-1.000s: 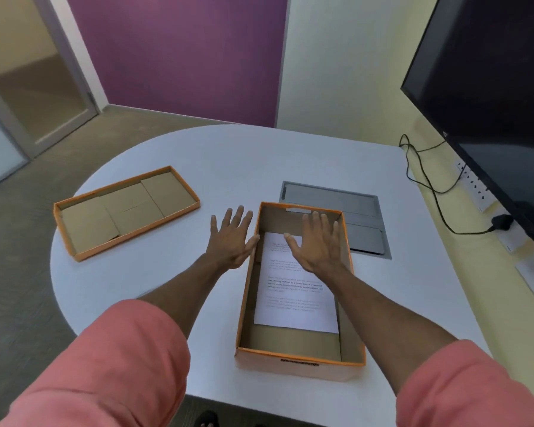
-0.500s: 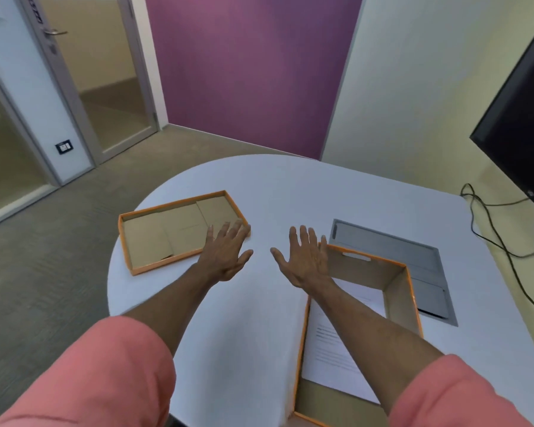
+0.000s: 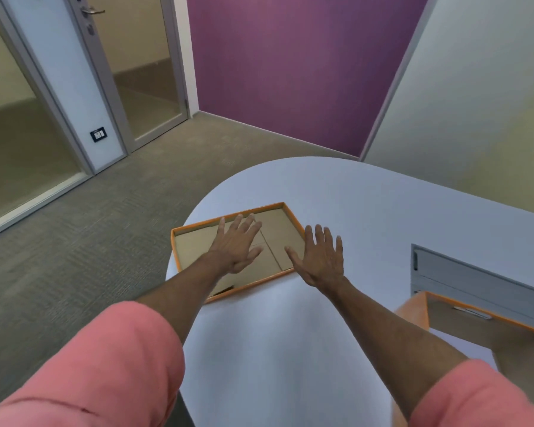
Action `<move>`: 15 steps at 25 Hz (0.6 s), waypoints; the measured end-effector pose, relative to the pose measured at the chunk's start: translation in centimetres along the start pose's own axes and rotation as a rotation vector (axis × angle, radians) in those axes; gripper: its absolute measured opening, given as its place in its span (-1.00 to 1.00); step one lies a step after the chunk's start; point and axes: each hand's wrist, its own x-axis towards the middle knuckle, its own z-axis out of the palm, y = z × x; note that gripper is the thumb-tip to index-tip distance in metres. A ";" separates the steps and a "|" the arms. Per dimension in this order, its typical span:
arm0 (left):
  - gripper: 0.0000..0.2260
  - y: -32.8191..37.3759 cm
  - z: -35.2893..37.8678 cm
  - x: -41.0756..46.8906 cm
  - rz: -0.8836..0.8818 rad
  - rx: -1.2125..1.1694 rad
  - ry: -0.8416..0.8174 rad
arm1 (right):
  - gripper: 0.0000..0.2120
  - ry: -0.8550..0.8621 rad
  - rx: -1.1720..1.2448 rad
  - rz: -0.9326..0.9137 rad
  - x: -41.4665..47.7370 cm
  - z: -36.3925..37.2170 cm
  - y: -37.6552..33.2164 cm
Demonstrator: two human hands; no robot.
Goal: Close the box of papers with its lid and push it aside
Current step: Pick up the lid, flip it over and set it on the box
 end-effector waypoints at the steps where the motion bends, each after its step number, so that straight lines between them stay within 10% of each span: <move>1: -0.44 -1.2 0.5 0.6 -0.001 -0.003 -0.015 | -0.24 -0.002 -0.001 0.004 0.7 0.7 -0.7; 15: -0.39 -8.6 13.0 5.1 -0.059 -0.149 -0.291 | -0.23 -0.290 0.021 -0.007 4.4 14.0 -7.2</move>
